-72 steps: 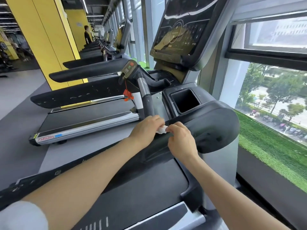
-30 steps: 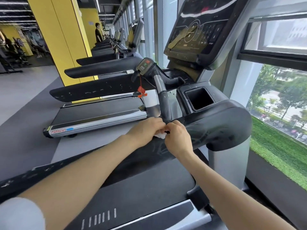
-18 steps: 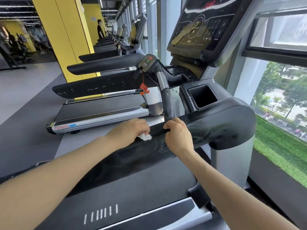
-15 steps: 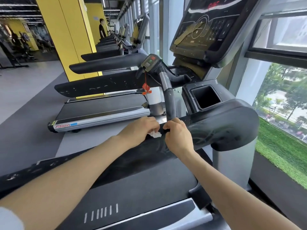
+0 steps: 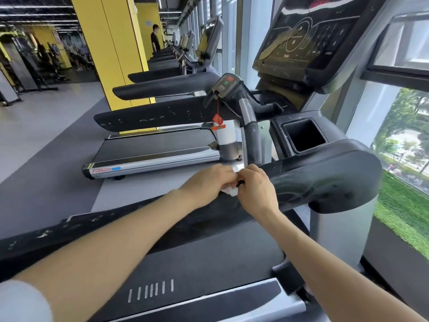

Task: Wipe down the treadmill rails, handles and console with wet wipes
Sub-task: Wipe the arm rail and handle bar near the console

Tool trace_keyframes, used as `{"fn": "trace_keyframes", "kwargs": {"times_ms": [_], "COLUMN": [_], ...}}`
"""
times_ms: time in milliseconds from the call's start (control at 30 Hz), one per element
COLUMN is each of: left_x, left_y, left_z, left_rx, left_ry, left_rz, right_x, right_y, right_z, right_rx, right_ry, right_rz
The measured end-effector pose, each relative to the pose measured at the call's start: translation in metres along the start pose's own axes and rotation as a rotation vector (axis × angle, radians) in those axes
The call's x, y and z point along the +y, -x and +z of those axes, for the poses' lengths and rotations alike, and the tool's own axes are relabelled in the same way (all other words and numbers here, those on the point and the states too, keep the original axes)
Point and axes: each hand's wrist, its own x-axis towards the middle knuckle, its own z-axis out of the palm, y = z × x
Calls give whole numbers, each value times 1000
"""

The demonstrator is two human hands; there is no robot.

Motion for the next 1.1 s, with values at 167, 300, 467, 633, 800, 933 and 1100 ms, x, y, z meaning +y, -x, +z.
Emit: {"fn": "trace_keyframes", "kwargs": {"times_ms": [167,300,467,633,800,933,1100], "left_x": [-22,-53,-32,-31,-57,-51,-35], "left_y": [25,70,37,45,102,84,44], "left_z": [-3,-20,-14,-14,-34,-31,-15], "left_rx": [-13,-17,-18,-21,-84,-55,-28], "left_ry": [-29,-10,-24,-18,-7,32,21], "left_rz": [78,-20,-19,4,-118,-127,-58], "right_x": [0,-9,-20,-25,-37,-41,-41], "right_y": [-1,3,5,6,7,9,9], "right_z": [-2,4,13,15,20,25,24], "right_rx": [20,18,-10,-26,-33,-47,-59], "right_ry": [-62,-55,-35,-19,-57,-43,2], "right_rz": [53,26,-6,-16,-30,-29,-30]}}
